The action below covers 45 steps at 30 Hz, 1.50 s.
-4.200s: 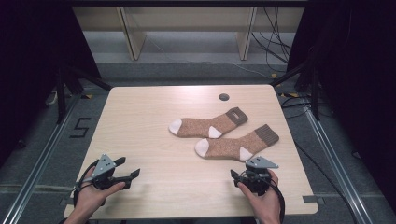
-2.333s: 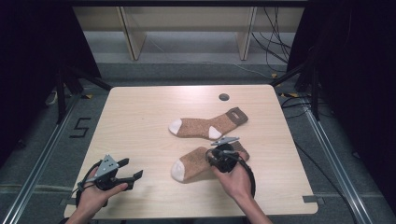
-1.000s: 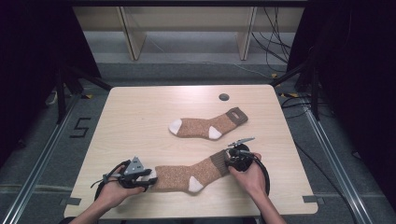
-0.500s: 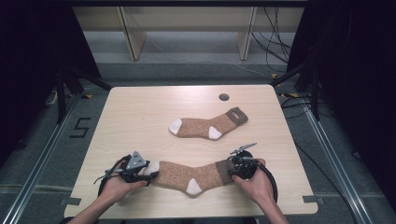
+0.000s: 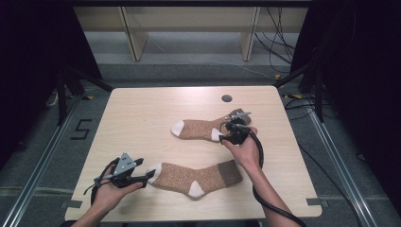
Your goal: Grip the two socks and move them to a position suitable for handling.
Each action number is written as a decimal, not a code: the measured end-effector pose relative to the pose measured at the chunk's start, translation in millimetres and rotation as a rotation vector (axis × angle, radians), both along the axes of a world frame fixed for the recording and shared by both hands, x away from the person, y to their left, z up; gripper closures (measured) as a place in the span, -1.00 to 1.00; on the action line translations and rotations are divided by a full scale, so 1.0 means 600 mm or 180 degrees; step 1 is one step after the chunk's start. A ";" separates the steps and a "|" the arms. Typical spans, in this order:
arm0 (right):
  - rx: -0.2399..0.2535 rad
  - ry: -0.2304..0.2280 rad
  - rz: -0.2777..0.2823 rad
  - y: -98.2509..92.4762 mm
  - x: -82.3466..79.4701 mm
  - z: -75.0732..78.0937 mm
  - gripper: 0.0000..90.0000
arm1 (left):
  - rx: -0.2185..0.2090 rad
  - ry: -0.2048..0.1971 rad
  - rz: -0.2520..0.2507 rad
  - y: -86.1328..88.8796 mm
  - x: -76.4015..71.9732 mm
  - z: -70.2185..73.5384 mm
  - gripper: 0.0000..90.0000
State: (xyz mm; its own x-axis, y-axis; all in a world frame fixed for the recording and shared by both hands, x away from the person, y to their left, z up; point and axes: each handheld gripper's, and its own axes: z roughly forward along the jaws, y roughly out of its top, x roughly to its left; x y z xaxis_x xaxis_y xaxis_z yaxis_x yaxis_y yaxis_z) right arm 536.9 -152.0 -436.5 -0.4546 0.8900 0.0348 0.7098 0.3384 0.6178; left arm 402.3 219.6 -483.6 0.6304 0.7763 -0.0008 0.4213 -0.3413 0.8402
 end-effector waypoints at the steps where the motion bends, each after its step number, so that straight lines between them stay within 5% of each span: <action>1: -0.0002 -0.0017 -0.0026 0.006 0.015 -0.005 0.05 | 0.0030 0.0007 0.0008 0.001 -0.002 -0.002 -0.23; 7: -0.0099 0.0034 -0.0130 0.023 0.069 -0.037 -0.06 | 0.0057 0.0037 -0.0020 0.000 -0.001 -0.006 -0.23; 14: -0.0234 0.0127 -0.0159 0.022 0.092 -0.070 -0.10 | 0.0059 0.0064 -0.0025 -0.002 0.000 -0.010 -0.24; 21: -0.0282 0.0181 -0.0110 0.031 0.083 -0.071 0.36 | 0.0134 0.0097 -0.0068 -0.003 0.002 -0.012 -0.24; 24: -0.0255 0.0329 -0.0184 0.039 0.075 -0.066 0.60 | 0.0154 0.0093 -0.0054 -0.003 0.002 -0.012 -0.24; 35: -0.0065 0.0374 -0.0300 0.037 0.061 -0.063 0.73 | 0.0144 0.0098 -0.0073 -0.006 0.004 -0.012 -0.24; 38: 0.0068 0.0421 -0.0374 0.039 0.055 -0.048 0.74 | 0.0159 0.0101 -0.0081 -0.006 0.004 -0.012 -0.24; 45: 0.0202 0.0270 -0.0280 0.044 0.030 -0.003 0.74 | 0.0155 0.0070 -0.0049 -0.006 0.005 -0.010 -0.24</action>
State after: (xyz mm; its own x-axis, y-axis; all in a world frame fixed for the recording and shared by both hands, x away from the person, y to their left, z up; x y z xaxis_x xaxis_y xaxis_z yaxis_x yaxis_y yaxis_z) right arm 555.0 -125.4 -438.1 -0.3679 0.9211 0.1272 0.7856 0.2347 0.5726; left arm 405.1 216.0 -489.6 0.6425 0.7660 0.0228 0.4339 -0.3881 0.8131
